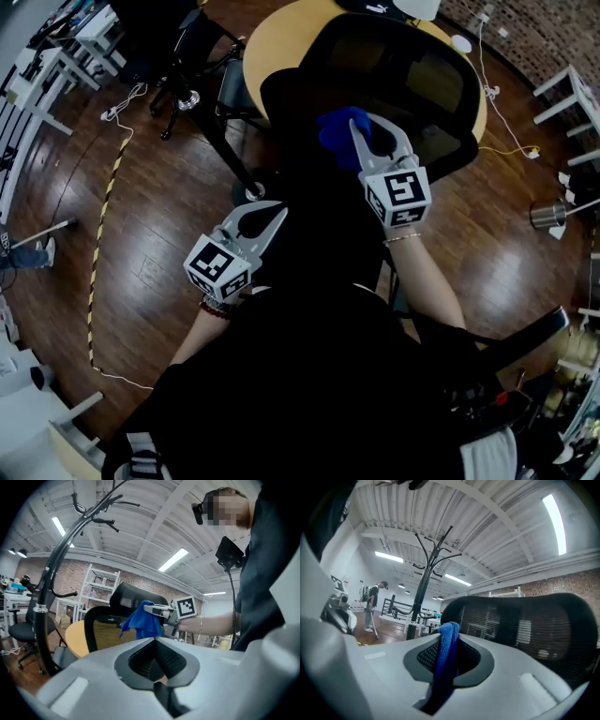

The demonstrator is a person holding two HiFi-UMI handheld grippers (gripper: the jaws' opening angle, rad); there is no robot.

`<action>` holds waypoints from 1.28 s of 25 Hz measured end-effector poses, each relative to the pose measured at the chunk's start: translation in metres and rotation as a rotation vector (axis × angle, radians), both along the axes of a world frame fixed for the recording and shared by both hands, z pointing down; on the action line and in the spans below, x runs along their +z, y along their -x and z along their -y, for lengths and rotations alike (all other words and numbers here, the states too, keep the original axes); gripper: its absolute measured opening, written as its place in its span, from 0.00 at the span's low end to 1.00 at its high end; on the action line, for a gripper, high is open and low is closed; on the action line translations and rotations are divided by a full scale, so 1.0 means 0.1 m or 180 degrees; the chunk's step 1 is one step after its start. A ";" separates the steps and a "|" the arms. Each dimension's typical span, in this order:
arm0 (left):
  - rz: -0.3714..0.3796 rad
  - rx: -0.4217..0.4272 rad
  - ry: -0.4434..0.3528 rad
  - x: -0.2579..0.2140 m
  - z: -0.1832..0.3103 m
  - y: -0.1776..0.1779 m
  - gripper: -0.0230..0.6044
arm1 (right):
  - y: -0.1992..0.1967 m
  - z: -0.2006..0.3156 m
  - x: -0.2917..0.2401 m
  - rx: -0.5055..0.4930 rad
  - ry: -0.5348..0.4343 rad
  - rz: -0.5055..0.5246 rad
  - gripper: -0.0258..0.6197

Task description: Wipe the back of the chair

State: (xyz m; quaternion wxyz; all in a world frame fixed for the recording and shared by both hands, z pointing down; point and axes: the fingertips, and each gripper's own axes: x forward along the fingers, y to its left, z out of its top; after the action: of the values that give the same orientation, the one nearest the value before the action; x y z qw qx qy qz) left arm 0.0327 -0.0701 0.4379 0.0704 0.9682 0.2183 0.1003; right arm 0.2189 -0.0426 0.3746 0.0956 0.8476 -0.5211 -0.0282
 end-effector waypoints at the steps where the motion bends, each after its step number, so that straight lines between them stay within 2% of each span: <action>1: 0.0004 0.0079 0.0016 0.01 -0.09 -0.05 0.05 | -0.04 -0.21 0.07 0.0106 0.0048 0.0031 0.10; 6: -0.0020 0.0456 0.0048 0.00 -0.59 -0.30 0.05 | -0.51 -1.47 0.42 0.0989 0.0377 0.0186 0.10; 9: -0.0076 0.0616 0.0049 -0.08 -0.84 -0.38 0.05 | -0.73 -2.11 0.63 0.1391 0.0620 0.0226 0.10; 12: -0.0170 0.0627 0.0002 -0.16 -1.00 -0.42 0.05 | -0.93 -2.62 0.79 0.1688 0.0804 0.0246 0.10; 15: -0.0178 0.0460 -0.0029 -0.17 -1.00 -0.43 0.05 | -1.19 -2.94 0.72 0.1868 0.0806 0.0180 0.10; 19: -0.0074 0.0154 -0.0013 -0.10 -0.85 -0.40 0.05 | -1.50 -3.01 0.56 0.1901 0.0803 0.0031 0.10; 23: -0.0017 -0.0060 -0.0010 -0.09 -0.71 -0.39 0.05 | -1.61 -2.84 0.53 0.1864 0.0837 -0.0052 0.10; 27: 0.0052 -0.0135 -0.0020 -0.06 -0.63 -0.38 0.05 | -1.58 -2.78 0.52 0.2002 0.0802 -0.0182 0.10; 32: 0.0052 -0.0082 -0.0035 -0.04 -0.67 -0.39 0.05 | -1.55 -2.72 0.52 0.2013 0.0823 -0.0339 0.10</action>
State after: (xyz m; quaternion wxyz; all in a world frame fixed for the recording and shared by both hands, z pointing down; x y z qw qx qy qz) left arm 0.0722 -0.0030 0.4338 0.0682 0.9704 0.2047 0.1084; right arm 0.3740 0.2292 0.4266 0.2333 0.9454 -0.2261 0.0248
